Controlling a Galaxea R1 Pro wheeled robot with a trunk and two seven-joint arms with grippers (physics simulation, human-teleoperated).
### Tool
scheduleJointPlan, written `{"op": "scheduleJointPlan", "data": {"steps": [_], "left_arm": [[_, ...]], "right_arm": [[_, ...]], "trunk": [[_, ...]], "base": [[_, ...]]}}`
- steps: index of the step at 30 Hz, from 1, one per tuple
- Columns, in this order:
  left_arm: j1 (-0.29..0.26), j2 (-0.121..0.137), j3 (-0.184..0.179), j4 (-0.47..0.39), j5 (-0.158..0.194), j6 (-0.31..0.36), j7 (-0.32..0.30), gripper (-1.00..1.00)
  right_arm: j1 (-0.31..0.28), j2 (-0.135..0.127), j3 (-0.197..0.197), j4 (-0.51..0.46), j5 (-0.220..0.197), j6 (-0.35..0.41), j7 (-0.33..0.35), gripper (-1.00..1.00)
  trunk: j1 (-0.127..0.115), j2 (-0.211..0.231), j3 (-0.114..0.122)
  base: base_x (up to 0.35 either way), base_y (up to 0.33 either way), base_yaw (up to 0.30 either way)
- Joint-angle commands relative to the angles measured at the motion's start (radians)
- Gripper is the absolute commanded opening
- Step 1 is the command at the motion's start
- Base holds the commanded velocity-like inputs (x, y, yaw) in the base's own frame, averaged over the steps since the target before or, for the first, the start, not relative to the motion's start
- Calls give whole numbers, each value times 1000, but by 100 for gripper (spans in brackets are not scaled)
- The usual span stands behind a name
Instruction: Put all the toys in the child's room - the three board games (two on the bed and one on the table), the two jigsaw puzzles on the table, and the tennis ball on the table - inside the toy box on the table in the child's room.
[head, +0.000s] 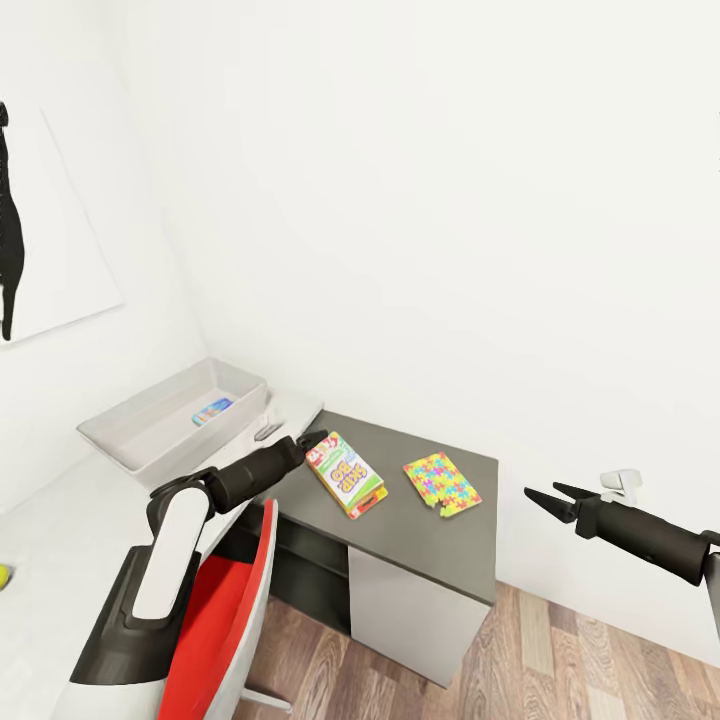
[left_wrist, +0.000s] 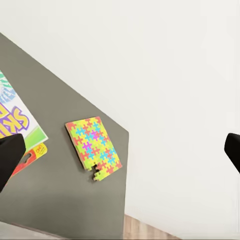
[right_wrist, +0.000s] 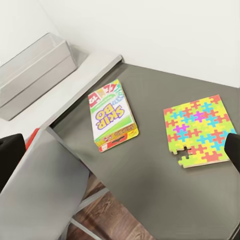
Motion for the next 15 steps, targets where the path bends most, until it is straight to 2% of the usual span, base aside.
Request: {"op": "scheduleJointPlan", "data": {"steps": [1, 3, 9, 12, 13, 15], "left_arm": [[6, -4, -10, -1, 11, 4, 11, 100], [24, -9, -27, 0, 12, 3, 13, 100], [70, -13, -43, 1, 13, 1, 12, 100], [132, -12, -47, 0, 13, -17, 5, 100], [132, -12, -47, 0, 13, -17, 5, 100], [167, -9, -47, -1, 14, -45, -1, 100]], "right_arm": [[-1, 0, 0, 0, -5, 9, 0, 100], [-1, 0, 0, 0, -5, 9, -1, 100], [-1, 1, 0, 0, -4, 8, -2, 100], [-1, 2, 1, 0, -2, 7, -3, 100], [-1, 2, 1, 0, -2, 7, -3, 100], [-1, 2, 1, 0, 1, 7, -12, 100]], "trunk": [[1, -2, 0], [1, -2, 3], [1, -2, 13], [1, -2, 16], [1, -2, 18], [1, -2, 19]], "base": [[0, 0, 0], [0, 0, 0], [0, 0, -18], [0, 0, -34], [0, 0, -25], [0, 0, -20]]}}
